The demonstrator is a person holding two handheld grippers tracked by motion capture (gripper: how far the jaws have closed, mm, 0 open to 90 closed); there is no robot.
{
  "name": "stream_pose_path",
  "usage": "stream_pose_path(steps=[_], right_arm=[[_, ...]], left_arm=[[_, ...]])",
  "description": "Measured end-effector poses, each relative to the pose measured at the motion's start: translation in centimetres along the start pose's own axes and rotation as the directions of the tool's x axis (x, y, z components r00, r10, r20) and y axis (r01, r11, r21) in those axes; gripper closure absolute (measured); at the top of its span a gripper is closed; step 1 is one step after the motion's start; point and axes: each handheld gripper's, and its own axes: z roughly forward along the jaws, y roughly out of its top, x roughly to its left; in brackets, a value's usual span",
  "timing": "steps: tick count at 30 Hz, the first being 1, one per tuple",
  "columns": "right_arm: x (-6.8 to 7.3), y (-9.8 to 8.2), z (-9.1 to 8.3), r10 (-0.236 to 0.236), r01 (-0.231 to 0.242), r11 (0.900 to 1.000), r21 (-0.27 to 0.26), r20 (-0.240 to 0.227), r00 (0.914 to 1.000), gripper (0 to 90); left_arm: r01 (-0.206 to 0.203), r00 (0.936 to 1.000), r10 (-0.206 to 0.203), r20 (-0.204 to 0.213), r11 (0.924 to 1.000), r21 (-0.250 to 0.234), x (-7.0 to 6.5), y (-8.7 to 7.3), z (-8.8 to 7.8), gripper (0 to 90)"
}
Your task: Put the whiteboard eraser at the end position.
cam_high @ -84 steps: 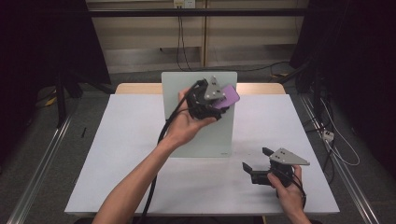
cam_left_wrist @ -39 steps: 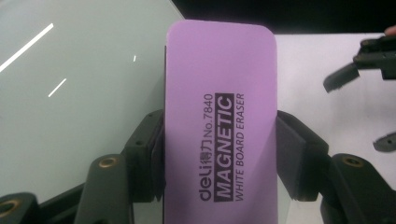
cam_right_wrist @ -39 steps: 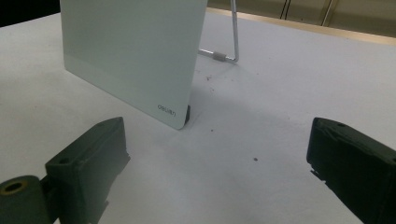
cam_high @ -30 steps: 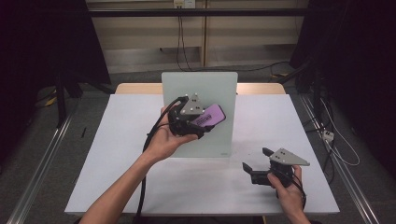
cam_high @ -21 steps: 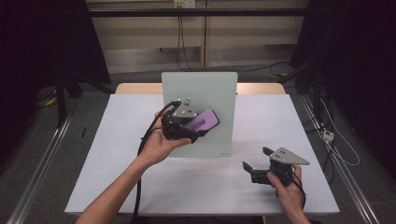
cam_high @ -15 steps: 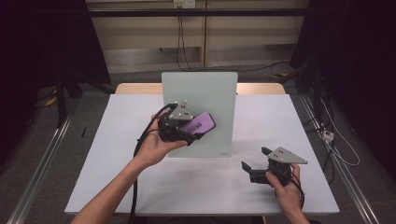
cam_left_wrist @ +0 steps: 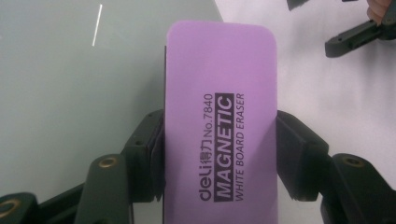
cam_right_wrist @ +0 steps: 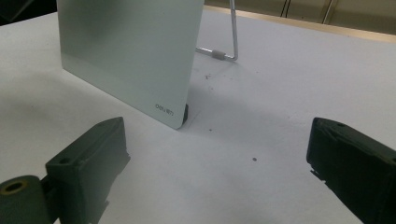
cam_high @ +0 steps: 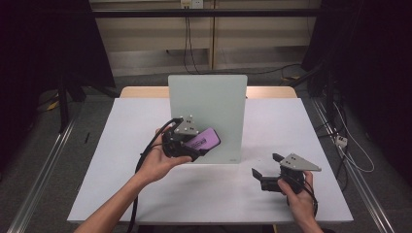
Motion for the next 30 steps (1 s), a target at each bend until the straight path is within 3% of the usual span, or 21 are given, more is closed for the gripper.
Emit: stream_pose_path(steps=[6, 16, 18, 30], right_arm=[[-0.1, 0.0, 0.0, 0.005, -0.005, 1.0, -0.002, -0.003, 1.0, 5.2], [0.0, 0.0, 0.0, 0.006, -0.006, 1.0, -0.004, -0.012, 0.9999, 5.2], [0.1, 0.0, 0.0, 0.004, -0.004, 1.0, -0.004, -0.011, 0.9999, 5.2], [0.2, 0.1, 0.1, -0.003, 0.003, 1.0, 0.001, -0.009, 1.0, 5.2]], left_arm=[[0.003, 0.9999, -0.004, 0.013, 0.9989, 0.048, -0.6, -0.7, 0.4, 41.0], [0.016, 0.9989, -0.02, 0.043, 0.996, 0.088, -1.0, -1.5, 1.5, 41.0], [0.034, 0.9977, -0.039, 0.056, 0.9956, 0.088, -0.9, -1.7, 1.7, 41.0], [0.058, 0.9963, -0.064, 0.057, 0.9932, 0.101, -1.4, -2.2, 1.9, 41.0]])
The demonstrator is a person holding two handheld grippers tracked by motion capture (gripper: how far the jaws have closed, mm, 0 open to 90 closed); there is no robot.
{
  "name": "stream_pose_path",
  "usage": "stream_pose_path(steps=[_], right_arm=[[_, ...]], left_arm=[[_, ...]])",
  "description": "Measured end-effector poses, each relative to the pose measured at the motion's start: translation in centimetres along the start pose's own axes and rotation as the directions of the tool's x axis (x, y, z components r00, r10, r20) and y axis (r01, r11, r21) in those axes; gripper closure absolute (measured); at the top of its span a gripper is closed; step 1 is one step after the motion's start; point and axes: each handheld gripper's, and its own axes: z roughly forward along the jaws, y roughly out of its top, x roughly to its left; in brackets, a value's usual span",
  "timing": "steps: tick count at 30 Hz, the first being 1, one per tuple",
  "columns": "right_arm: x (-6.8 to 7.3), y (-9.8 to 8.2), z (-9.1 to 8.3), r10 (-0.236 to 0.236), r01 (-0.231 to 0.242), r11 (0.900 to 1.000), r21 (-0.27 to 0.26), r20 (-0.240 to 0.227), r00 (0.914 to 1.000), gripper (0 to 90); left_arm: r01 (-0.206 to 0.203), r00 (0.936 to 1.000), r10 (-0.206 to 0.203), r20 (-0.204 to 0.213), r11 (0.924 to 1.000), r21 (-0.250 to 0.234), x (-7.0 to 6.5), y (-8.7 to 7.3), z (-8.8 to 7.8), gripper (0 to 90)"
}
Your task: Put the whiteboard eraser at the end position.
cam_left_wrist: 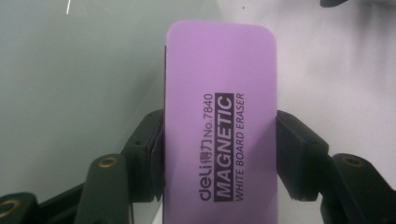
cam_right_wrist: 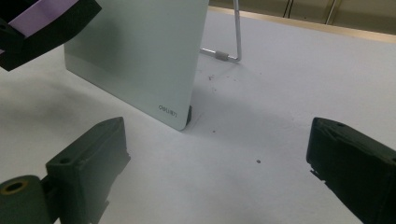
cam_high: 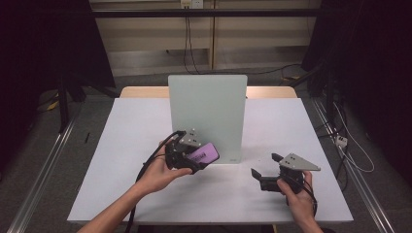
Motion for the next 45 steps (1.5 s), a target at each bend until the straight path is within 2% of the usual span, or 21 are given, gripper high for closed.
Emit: stream_pose_path(steps=[4, 5, 6, 8, 10, 12, 18, 20, 24, 26, 28, 29, 34, 36, 39, 40, 41, 45], right_arm=[[0.2, 0.1, -0.1, -0.007, 0.007, 1.0, -0.002, -0.001, 1.0, 5.2], [0.2, 0.1, -0.1, -0.009, 0.009, 1.0, -0.001, -0.001, 1.0, 5.2], [0.2, 0.1, -0.1, -0.008, 0.008, 1.0, -0.002, 0.0, 1.0, 5.2], [0.2, 0.1, -0.1, -0.007, 0.007, 1.0, -0.002, 0.001, 1.0, 5.2], [0.1, 0.1, -0.1, -0.004, 0.004, 1.0, -0.001, 0.002, 1.0, 5.2], [0.1, 0.1, -0.1, -0.004, 0.004, 1.0, -0.002, 0.002, 1.0, 5.2], [0.2, 0.1, 0.0, -0.006, 0.006, 1.0, -0.001, -0.002, 1.0, 5.2], [0.2, 0.1, 0.0, -0.006, 0.006, 1.0, -0.001, -0.002, 1.0, 5.2], [0.2, 0.1, 0.0, -0.007, 0.007, 1.0, -0.001, -0.002, 1.0, 5.2], [0.2, 0.1, 0.1, -0.008, 0.008, 1.0, 0.0, -0.002, 1.0, 5.2], [0.2, 0.1, 0.1, -0.009, 0.009, 1.0, 0.0, -0.002, 1.0, 5.1], [0.2, 0.1, 0.0, -0.009, 0.009, 1.0, -0.001, -0.002, 1.0, 5.2], [0.2, 0.1, 0.1, -0.009, 0.009, 1.0, 0.0, -0.002, 1.0, 5.2], [0.2, 0.1, 0.1, -0.009, 0.009, 1.0, 0.001, -0.002, 1.0, 5.2], [0.2, 0.1, 0.1, -0.01, 0.01, 1.0, 0.001, -0.001, 0.9999, 5.2], [0.2, 0.1, 0.1, -0.012, 0.012, 1.0, 0.001, -0.002, 0.9999, 5.2], [0.2, 0.1, 0.1, -0.009, 0.009, 1.0, 0.0, -0.001, 1.0, 5.1], [0.2, 0.1, 0.1, -0.01, 0.01, 1.0, 0.001, -0.001, 1.0, 5.1]], left_arm=[[0.0, 0.9998, 0.0, 0.02, 0.9997, 0.025, -0.3, -0.2, 0.3, 41.0], [0.004, 0.9999, -0.004, 0.014, 0.9996, 0.028, -0.4, -0.3, 0.5, 41.0], [0.008, 0.9999, -0.008, 0.011, 0.9986, 0.053, -0.4, -0.4, 0.7, 41.0], [0.009, 0.9996, -0.01, 0.028, 0.9982, 0.059, -0.6, -0.5, 1.2, 41.0], [-0.011, 0.9992, 0.008, 0.038, 0.9964, 0.084, -1.0, -0.6, 1.7, 41.0], [-0.017, 0.9978, 0.011, 0.065, 0.9956, 0.092, -1.3, -0.6, 2.0, 41.0], [-0.051, 0.9935, 0.036, 0.108, 0.9891, 0.138, -2.2, -0.5, 3.1, 41.0], [-0.04, 0.9918, 0.022, 0.126, 0.9882, 0.147, -2.4, -0.5, 3.5, 41.0], [-0.062, 0.99, 0.039, 0.136, 0.9838, 0.168, -2.7, -0.5, 3.9, 41.0], [-0.048, 0.9893, 0.024, 0.144, 0.9845, 0.169, -2.8, -0.5, 4.2, 41.0], [-0.052, 0.9879, 0.025, 0.153, 0.9824, 0.179, -2.8, -0.7, 4.5, 40.9], [-0.06, 0.9874, 0.029, 0.155, 0.9788, 0.196, -2.7, -0.7, 4.5, 41.0], [-0.059, 0.9865, 0.028, 0.162, 0.9803, 0.189, -2.9, -0.7, 4.8, 40.8], [-0.045, 0.9854, 0.013, 0.17, 0.9816, 0.186, -2.9, -0.8, 5.0, 40.8], [-0.052, 0.9854, 0.018, 0.169, 0.9795, 0.195, -2.7, -0.9, 5.2, 40.7], [-0.06, 0.9844, 0.023, 0.175, 0.9762, 0.208, -2.6, -0.8, 5.2, 40.7], [-0.046, 0.985, 0.013, 0.172, 0.9812, 0.187, -2.7, -1.0, 5.4, 40.7], [-0.03, 0.9846, -0.003, 0.175, 0.9826, 0.184, -2.6, -1.2, 5.7, 40.4]])
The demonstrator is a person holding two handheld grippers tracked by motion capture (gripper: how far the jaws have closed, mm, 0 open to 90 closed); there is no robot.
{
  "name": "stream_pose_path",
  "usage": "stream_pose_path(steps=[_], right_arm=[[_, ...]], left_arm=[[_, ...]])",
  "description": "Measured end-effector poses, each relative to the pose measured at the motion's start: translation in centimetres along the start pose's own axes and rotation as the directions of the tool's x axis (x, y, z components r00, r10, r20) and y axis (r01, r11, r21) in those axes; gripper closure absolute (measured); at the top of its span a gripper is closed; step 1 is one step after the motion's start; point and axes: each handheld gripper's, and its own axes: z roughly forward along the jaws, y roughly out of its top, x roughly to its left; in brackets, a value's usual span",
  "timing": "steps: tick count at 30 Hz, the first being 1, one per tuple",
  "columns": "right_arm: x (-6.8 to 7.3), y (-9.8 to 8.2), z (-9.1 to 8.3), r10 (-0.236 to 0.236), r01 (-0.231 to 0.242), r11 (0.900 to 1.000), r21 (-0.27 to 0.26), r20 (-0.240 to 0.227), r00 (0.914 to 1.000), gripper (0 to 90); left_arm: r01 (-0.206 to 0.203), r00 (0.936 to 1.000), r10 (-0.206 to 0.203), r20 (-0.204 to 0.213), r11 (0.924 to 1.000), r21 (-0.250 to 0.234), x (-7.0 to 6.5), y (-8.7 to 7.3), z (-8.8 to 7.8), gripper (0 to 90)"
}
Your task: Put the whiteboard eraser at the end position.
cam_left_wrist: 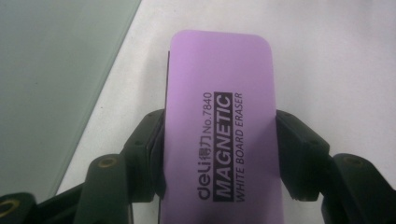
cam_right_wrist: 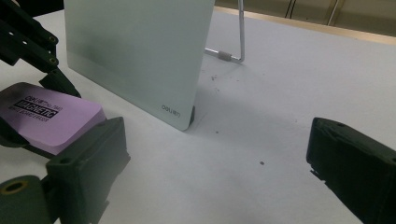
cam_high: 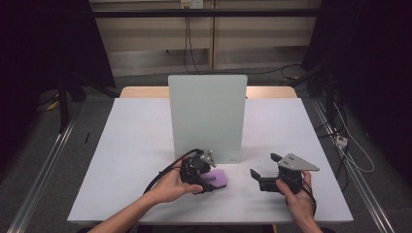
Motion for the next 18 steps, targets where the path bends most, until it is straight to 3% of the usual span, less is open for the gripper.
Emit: stream_pose_path(steps=[7, 12, 18], right_arm=[[-0.01, 0.0, 0.06, -0.006, 0.006, 1.0, 0.002, -0.004, 1.0, 5.2], [-0.01, 0.01, 0.06, -0.004, 0.004, 1.0, 0.002, -0.004, 1.0, 5.2], [-0.02, 0.0, 0.09, -0.006, 0.006, 1.0, 0.003, -0.003, 1.0, 5.2]], left_arm=[[0.001, 1.0, -0.001, -0.001, 0.9999, -0.013, 0.16, -0.22, 0.15, 37.7], [0.011, 0.9997, -0.011, -0.022, 0.9996, -0.027, 0.12, -0.24, 0.09, 26.9], [0.014, 0.9986, -0.018, -0.05, 0.9968, -0.079, 0.05, -0.25, -0.62, 13.6]])
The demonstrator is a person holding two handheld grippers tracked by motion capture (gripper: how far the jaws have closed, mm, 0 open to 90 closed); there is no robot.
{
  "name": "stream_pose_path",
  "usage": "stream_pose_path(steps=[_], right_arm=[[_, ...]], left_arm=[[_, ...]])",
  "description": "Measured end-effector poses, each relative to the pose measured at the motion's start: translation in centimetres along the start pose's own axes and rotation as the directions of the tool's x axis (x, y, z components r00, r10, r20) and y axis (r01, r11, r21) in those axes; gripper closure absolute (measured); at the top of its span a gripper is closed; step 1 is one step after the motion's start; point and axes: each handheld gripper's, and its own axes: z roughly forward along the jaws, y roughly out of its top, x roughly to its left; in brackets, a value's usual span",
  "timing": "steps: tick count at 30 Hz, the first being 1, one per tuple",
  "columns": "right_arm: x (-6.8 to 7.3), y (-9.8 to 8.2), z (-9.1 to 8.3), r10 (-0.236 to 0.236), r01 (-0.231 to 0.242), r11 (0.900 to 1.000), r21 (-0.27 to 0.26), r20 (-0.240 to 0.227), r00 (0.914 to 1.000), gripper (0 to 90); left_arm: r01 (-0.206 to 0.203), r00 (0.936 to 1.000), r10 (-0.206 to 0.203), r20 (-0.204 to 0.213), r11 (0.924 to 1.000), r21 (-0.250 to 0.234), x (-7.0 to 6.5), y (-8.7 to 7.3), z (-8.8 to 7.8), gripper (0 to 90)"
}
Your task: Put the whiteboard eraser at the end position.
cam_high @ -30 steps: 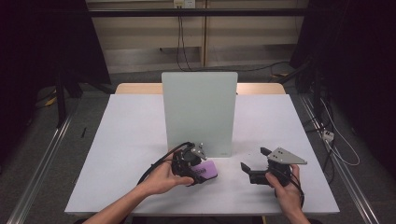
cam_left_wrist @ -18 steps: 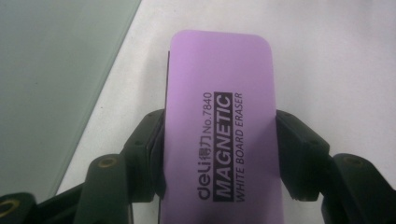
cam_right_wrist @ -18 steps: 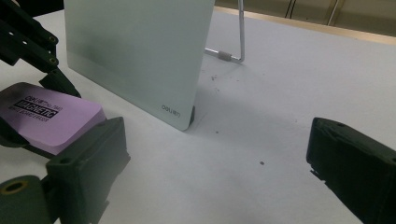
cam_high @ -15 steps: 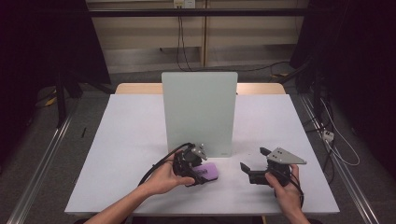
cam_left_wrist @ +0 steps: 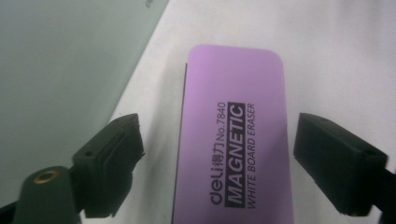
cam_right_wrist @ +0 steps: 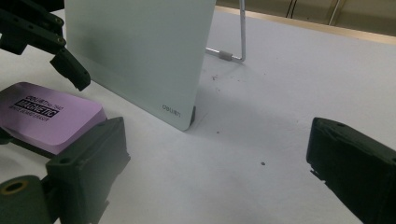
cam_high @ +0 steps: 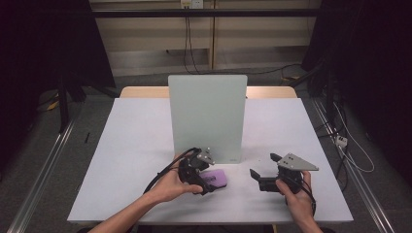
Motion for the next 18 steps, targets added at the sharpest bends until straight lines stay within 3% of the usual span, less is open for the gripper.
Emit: stream_pose_path(steps=[2, 6, 8, 11, 14, 16, 18], right_arm=[[0.0, 0.0, 0.1, 0.001, -0.001, 1.0, 0.0, -0.003, 1.0, 5.2], [0.0, 0.0, 0.1, 0.0, 0.0, 1.0, 0.001, -0.005, 1.0, 5.2], [0.0, 0.0, 0.2, 0.002, -0.002, 1.0, 0.002, -0.004, 1.0, 5.2], [0.0, 0.0, 0.2, 0.0, 0.0, 1.0, 0.004, -0.004, 1.0, 5.2], [0.1, 0.0, 0.2, 0.001, -0.001, 1.0, 0.006, -0.004, 1.0, 5.1], [0.1, 0.0, 0.2, 0.0, 0.0, 1.0, 0.007, -0.004, 1.0, 5.2], [0.1, 0.0, 0.2, 0.001, -0.001, 1.0, 0.007, -0.003, 1.0, 5.2]], left_arm=[[0.019, 0.9998, -0.019, 0.0, 0.9995, -0.027, 0.2, 0.0, -0.4, 9.8], [0.036, 0.9985, -0.039, -0.039, 0.9961, -0.08, 0.4, -0.1, -1.5, 7.7], [0.045, 0.9973, -0.052, -0.052, 0.9911, -0.125, 0.5, -0.4, -2.2, 7.6], [0.063, 0.994, -0.08, -0.075, 0.9761, -0.208, 0.7, -1.1, -3.4, 7.0], [0.095, 0.9785, -0.14, -0.152, 0.9582, -0.27, 1.0, -2.1, -4.7, 6.4], [0.111, 0.9723, -0.168, -0.162, 0.9431, -0.313, 1.5, -2.9, -5.4, 6.4], [0.11, 0.9644, -0.183, -0.191, 0.9347, -0.338, 1.7, -3.7, -5.9, 6.4]])
